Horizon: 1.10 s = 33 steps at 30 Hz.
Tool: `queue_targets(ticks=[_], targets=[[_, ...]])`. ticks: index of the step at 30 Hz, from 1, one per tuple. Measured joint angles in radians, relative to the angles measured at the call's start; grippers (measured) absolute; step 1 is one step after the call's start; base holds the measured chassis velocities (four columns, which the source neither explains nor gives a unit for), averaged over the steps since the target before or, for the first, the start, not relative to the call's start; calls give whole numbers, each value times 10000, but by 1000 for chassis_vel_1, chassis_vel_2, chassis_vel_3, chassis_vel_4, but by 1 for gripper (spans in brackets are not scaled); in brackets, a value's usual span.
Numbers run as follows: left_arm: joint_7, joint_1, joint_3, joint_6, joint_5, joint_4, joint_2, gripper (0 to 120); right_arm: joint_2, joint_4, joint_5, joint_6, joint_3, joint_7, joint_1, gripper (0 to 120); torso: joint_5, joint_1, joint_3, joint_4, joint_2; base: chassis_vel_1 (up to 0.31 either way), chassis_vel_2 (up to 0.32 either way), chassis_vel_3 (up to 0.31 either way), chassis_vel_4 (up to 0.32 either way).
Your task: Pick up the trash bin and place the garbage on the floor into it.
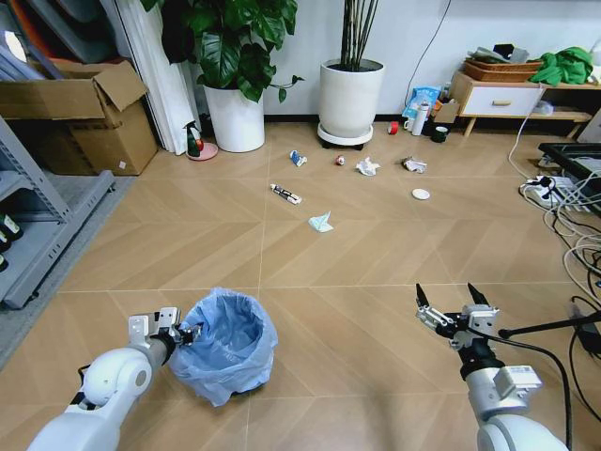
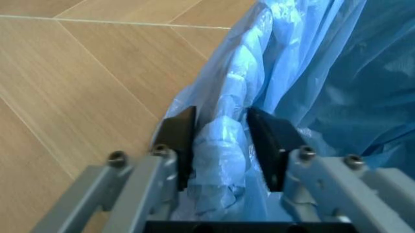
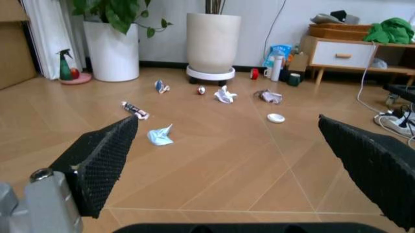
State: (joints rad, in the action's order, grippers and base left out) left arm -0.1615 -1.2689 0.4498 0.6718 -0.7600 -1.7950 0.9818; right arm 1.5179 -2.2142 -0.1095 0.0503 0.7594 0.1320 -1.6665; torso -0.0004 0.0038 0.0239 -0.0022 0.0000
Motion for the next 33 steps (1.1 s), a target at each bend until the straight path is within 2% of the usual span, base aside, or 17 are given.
queue_targets(ticks=[1, 2, 6, 9, 12, 14, 16, 17, 19, 21, 22, 24, 25, 27, 29, 30, 33], targets=[[24, 0, -1, -1, -4, 3, 14, 25, 0, 0, -7, 10, -1, -22, 14, 100, 0, 0, 0, 1, 0, 0, 0, 0, 0], [24, 0, -1, -1, -4, 3, 14, 25, 0, 0, -7, 10, -1, -22, 14, 100, 0, 0, 0, 1, 0, 0, 0, 0, 0], [425, -58, -3, -51, -9, 29, 64, 7, -13, -5, -68, 56, 16, -127, 21, 100, -4, 0, 0, -1, 0, 0, 0, 0, 0], [464, -144, -21, -164, -12, -62, 71, 0, -17, -14, -125, 86, 61, -156, 36, 100, -3, 0, 1, 0, 0, 0, 0, 0, 0], [349, -219, 6, -237, -103, -306, 109, 0, -28, -48, -219, 179, 104, -244, 93, 100, -25, 1, 2, -2, -1, 0, 0, 0, 0], [-88, -312, 197, -344, -171, -663, 197, 0, -46, -59, -301, 286, 143, -370, 187, 100, 4, 1, 2, 0, -1, 0, 0, 0, 0], [-269, -367, 276, -420, -211, -826, 248, 0, -54, -69, -336, 328, 159, -412, 237, 100, 2, 0, 2, -2, -1, 0, 0, 0, 0], [-574, -465, 422, -612, -240, -1112, 352, 0, -89, -110, -393, 412, 215, -475, 340, 100, -12, 1, 1, -2, 0, 0, 0, 0, 0], [-1255, -681, 702, -1012, -223, -1718, 618, 0, -157, -157, -483, 586, 292, -595, 531, 100, 3, 1, 2, -1, -1, 0, 0, 0, 0], [-1388, -738, 758, -1108, -207, -1852, 688, 0, -177, -171, -499, 619, 303, -610, 566, 100, 3, 1, 2, -2, -1, 0, 0, 0, 0], [-1712, -885, 889, -1389, -86, -2196, 865, 0, -266, -235, -551, 726, 334, -662, 691, 100, -7, 0, 1, 1, 0, 0, 0, 0, 0], [-2196, -1188, 1081, -1704, 381, -2922, 1249, 0, -374, -313, -637, 935, 358, -738, 886, 100, 2, 0, 1, 0, 0, 0, 0, 0, 0], [-2196, -1188, 1081, -1704, 381, -2922, 1249, 0, -374, -313, -637, 935, 358, -738, 886, 100, 2, 0, 1, 0, 0, 0, 0, 0, 0], [-2536, -1502, 1164, -1933, 897, -3513, 1612, 0, -453, -388, -686, 1095, 376, -772, 1081, 100, -6, 1, 1, 0, -1, 0, 0, 0, 0], [-2631, -1661, 1179, -2005, 1153, -3776, 1781, 0, -506, -418, -695, 1181, 378, -772, 1168, 100, -4, 1, 1, 0, 0, 0, 0, 0, 0], [-2686, -1948, 1179, -2163, 1713, -4185, 2044, 0, -598, -476, -696, 1306, 370, -765, 1273, 100, 1, 0, 0, 0, 0, 0, 0, 0, 0], [-2562, -2370, 1159, -2381, 2623, -4618, 2424, 0, -726, -520, -677, 1408, 288, -761, 1345, 100, 1, 0, 0, 1, 0, 0, 0, 0, 0]])
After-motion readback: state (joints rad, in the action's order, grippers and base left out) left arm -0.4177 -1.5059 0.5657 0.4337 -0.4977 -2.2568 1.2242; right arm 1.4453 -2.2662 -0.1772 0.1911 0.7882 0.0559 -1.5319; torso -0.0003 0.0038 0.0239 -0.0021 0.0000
